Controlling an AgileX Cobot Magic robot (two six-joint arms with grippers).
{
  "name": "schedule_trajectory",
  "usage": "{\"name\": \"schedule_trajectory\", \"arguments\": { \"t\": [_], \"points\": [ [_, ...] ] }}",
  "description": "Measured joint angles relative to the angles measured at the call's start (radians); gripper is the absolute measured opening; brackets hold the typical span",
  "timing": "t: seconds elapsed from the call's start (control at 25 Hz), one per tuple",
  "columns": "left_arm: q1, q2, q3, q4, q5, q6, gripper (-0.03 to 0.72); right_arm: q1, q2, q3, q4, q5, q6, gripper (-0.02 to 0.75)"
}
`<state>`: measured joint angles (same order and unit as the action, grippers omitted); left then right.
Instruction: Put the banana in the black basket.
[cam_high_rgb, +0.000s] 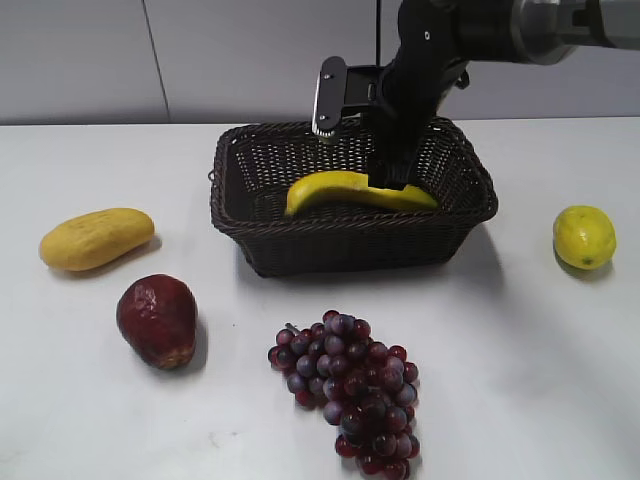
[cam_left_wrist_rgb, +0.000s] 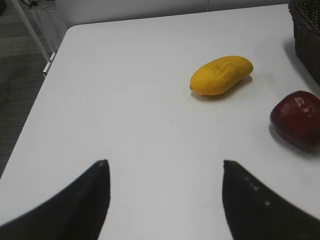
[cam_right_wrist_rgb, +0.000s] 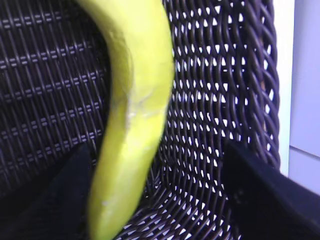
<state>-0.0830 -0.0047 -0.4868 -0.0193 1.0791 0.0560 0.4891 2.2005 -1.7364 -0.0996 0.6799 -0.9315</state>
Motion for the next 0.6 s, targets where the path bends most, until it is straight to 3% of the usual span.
{"name": "schedule_trajectory", "arguments": {
  "t": [0.16,0.36,0.6],
  "points": [
    [0.000,0.000,0.000,0.000,0.000,0.000,0.521,0.000,-0.056,0.000,-0.005,0.048,0.063,0.621],
    [0.000,0.000,0.000,0.000,0.000,0.000,0.521,-0.026,-0.177,0.000,-0.052,0.146,0.314,0.603],
    [0.000,0.000,0.000,0.000,0.000,0.000,0.521,-0.162,-0.311,-0.001,-0.062,0.378,0.602,0.594]
  ]
}}
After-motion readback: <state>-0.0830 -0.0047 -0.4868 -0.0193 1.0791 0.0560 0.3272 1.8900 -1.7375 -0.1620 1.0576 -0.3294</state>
